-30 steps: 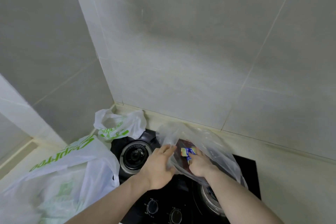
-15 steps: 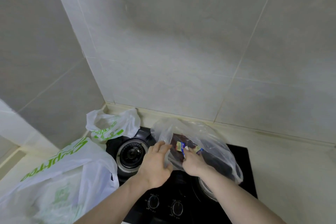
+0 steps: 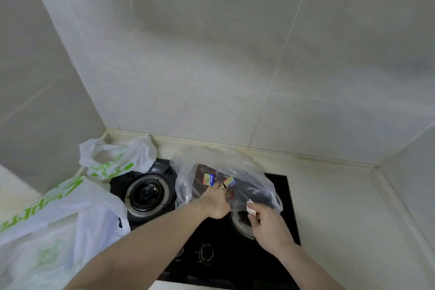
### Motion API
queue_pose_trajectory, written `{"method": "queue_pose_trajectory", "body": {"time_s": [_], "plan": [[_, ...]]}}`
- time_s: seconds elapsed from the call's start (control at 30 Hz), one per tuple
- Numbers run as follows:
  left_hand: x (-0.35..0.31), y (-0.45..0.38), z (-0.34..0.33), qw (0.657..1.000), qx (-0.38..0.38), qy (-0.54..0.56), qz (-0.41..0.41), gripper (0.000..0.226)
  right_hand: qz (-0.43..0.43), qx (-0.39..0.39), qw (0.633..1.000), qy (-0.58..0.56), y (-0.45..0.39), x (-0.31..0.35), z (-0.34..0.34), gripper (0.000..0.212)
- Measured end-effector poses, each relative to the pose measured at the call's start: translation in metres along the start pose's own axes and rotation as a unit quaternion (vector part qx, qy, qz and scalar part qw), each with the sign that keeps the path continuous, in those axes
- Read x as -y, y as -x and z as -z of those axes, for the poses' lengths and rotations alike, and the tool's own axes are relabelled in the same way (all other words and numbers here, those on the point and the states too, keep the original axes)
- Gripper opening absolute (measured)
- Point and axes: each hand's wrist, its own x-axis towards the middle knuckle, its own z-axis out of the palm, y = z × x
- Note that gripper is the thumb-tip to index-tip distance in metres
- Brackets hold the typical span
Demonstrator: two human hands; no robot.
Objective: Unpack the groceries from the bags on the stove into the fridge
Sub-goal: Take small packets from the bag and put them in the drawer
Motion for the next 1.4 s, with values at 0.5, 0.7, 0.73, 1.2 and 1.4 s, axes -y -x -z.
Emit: {"method": "queue_pose_trajectory", "body": {"time_s": [0.5, 0.7, 0.73, 1.2, 1.4], "plan": [[0.025, -0.060, -0.025, 0.988, 0.058, -0.054, 0.133, 0.071, -0.049, -0.027, 0.998, -0.024, 0.024, -0.010, 0.013, 0.022], [0.045, -0.065, -0.033, 0.986, 0.087, -0.018, 0.144, 0.075, -0.046, -0.015, 0.998, -0.027, 0.030, -0.002, 0.020, 0.023], [0.045, -0.063, -0.033, 0.987, 0.076, -0.028, 0.136, 0.074, -0.047, -0.016, 0.998, -0.029, 0.031, 0.000, 0.021, 0.023], [0.054, -0.093, -0.047, 0.994, -0.036, -0.075, 0.076, 0.067, -0.028, -0.017, 0.999, -0.031, 0.016, 0.006, 0.018, 0.024], [0.048, -0.091, -0.055, 0.989, -0.075, -0.116, 0.057, 0.058, -0.032, 0.007, 0.999, -0.033, 0.022, 0.000, 0.017, 0.026]]}}
